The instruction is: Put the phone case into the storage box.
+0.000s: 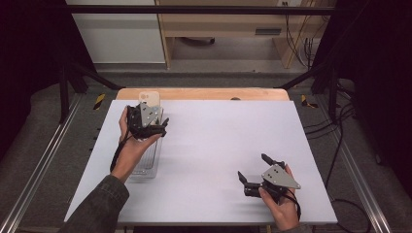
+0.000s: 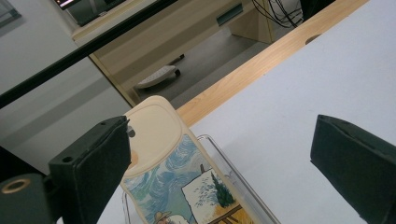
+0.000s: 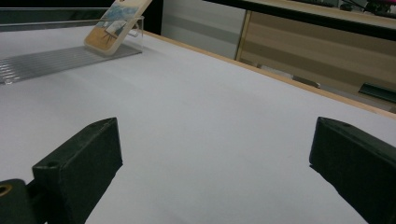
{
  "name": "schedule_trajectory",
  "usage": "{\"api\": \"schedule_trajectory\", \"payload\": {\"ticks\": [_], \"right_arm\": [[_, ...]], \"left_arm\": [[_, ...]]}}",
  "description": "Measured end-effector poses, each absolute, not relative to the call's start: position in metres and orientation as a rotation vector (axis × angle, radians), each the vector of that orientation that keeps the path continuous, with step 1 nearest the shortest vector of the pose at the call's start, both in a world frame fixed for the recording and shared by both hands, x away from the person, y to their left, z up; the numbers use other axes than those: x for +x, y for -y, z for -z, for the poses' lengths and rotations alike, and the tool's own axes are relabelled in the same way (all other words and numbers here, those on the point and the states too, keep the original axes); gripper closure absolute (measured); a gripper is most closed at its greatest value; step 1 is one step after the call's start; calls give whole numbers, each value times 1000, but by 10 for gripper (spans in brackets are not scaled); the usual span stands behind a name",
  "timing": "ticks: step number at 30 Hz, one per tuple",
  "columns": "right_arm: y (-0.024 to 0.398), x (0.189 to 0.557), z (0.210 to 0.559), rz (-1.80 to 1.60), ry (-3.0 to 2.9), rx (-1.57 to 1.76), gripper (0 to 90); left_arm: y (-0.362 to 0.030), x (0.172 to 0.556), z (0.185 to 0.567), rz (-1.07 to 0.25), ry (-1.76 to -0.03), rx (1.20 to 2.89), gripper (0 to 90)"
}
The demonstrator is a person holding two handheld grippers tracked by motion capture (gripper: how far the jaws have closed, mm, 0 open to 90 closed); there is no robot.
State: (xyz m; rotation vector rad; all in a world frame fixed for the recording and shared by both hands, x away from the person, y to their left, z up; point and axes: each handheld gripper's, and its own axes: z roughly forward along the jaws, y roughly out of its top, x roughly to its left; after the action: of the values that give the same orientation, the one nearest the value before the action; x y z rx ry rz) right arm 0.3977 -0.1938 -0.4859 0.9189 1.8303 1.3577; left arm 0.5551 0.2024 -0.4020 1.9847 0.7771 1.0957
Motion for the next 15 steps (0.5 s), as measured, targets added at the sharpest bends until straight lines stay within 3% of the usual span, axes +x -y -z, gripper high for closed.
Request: {"api": "schedule_trajectory", "payload": {"ticks": [15], "right_arm": [[193, 398, 486, -1352, -1832, 918, 24]], "left_arm": [[-202, 541, 398, -1132, -705, 2012, 50]]}}
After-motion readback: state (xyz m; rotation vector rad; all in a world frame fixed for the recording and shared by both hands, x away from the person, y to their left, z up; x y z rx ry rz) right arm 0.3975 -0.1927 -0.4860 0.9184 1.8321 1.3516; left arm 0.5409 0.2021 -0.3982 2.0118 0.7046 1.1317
